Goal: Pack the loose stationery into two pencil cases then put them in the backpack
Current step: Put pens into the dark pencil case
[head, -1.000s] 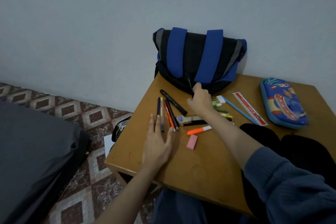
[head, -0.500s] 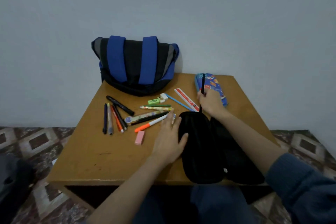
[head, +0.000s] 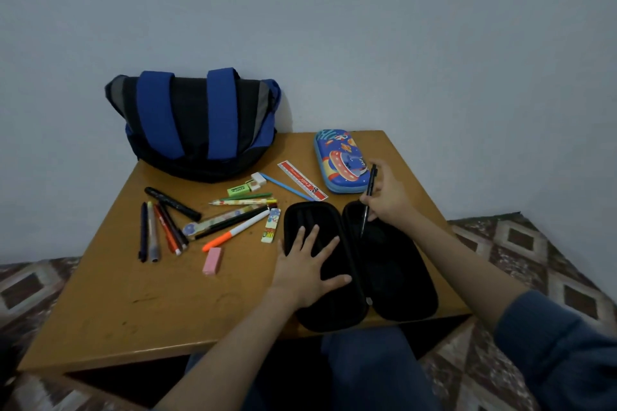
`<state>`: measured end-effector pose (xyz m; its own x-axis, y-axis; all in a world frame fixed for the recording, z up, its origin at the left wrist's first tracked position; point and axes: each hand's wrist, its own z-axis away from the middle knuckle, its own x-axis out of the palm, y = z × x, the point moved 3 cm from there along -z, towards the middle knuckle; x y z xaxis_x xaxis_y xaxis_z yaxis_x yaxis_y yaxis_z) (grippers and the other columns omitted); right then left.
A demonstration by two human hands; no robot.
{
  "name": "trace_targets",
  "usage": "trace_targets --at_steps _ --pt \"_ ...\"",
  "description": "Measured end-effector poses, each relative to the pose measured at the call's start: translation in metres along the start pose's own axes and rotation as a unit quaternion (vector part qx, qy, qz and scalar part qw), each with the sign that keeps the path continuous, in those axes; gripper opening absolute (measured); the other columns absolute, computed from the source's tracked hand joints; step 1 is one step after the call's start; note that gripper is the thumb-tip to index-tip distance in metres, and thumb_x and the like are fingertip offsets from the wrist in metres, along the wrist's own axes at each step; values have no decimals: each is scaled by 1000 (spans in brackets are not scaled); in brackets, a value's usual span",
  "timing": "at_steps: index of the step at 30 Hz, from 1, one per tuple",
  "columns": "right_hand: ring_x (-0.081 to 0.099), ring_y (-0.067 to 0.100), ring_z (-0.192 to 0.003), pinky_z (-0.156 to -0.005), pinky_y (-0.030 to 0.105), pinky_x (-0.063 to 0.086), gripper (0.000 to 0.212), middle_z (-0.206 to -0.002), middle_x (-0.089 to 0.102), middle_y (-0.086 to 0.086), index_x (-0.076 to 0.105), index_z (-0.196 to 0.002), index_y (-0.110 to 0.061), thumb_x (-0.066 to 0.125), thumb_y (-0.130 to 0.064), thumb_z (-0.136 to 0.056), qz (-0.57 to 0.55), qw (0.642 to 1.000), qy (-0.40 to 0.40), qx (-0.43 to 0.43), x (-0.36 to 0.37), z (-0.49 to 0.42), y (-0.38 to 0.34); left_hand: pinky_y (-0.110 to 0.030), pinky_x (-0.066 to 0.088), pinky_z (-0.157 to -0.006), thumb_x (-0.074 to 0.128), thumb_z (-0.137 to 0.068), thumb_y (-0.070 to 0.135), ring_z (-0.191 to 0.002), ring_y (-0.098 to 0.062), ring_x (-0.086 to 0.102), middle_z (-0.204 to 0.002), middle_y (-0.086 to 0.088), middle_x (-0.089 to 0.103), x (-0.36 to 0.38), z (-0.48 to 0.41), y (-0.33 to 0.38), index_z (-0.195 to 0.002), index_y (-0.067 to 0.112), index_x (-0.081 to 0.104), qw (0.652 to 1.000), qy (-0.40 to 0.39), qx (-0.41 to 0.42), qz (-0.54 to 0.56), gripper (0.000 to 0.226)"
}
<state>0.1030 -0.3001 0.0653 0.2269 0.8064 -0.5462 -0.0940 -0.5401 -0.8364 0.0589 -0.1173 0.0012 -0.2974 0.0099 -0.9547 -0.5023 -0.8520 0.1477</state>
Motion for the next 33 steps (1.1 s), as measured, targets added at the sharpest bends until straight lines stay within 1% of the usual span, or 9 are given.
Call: trace_targets --at_steps 3,5,8,12,15,17,22,27,33 --pt "64 18 -82 -45 26 55 75 -109 60 8 23 -141 -26 62 3 -83 -3 1000 4 -1 3 -1 -1 -53 -5 -114 25 -84 74 -143 -23 -20 -157 0 -17 -1 1 0 -146 42 -7 1000 1 1 0 76" --pt "65 19 -81 -50 30 57 75 -106 61 9 23 -140 -27 61 3 -83 0 1000 0 10 5 -3 1 -53 -4 -114 25 -84 74 -143 -23 -20 -157 0 -17 -1 0 1 -146 42 -7 1000 2 1 1 76" --pt "64 23 -74 -52 36 58 73 -106 57 14 23 -139 -26 60 4 -84 17 998 -44 42 8 -5 3 -53 -4 -114 25 -84 74 -143 -23 -21 -157 0 -18 0 0 1 -146 42 -7 1000 0 -2 -2 76" --pt "64 24 -61 -45 30 56 69 -108 59 23 24 -143 -26 58 0 -89 19 986 -113 117 12 -10 9 -53 -2 -114 25 -84 74 -142 -23 -22 -156 0 -19 0 -1 2 -146 42 -8 1000 -4 -5 -10 77" --pt "64 26 -61 -48 33 57 65 -118 56 28 26 -147 -21 51 3 -91 29 979 -121 160 13 -17 18 -53 -1 -114 25 -84 74 -143 -23 -21 -156 0 -19 0 -1 2 -146 42 -9 1000 -5 -6 -10 77" --pt "61 24 -61 -47 32 56 66 -115 57 27 27 -147 -19 48 8 -91 37 976 -123 175 14 -18 21 -53 -1 -114 25 -84 73 -142 -23 -22 -156 1 -20 -1 -1 2 -146 42 -9 1000 -7 -6 -10 77" --pt "54 15 -57 -44 22 52 62 -78 55 8 28 -146 -14 46 7 -91 81 972 -154 158 22 -11 20 -53 2 -114 26 -84 73 -142 -23 -22 -156 1 -19 -1 -1 3 -146 42 -8 1000 -5 -4 -6 77" --pt "52 9 -53 -46 16 43 63 -73 54 3 34 -144 -17 52 4 -88 140 965 -194 111 27 5 17 -53 -1 -114 26 -84 73 -142 -23 -22 -157 1 -19 0 -1 3 -146 42 -7 1000 1 -3 -8 76" --pt "55 8 -64 -51 12 42 62 -76 49 -2 38 -141 -15 58 4 -85 130 967 -196 102 22 18 23 -53 -1 -114 26 -85 72 -143 -23 -22 -157 0 -19 -1 0 3 -146 42 -7 1000 0 -1 -8 76"
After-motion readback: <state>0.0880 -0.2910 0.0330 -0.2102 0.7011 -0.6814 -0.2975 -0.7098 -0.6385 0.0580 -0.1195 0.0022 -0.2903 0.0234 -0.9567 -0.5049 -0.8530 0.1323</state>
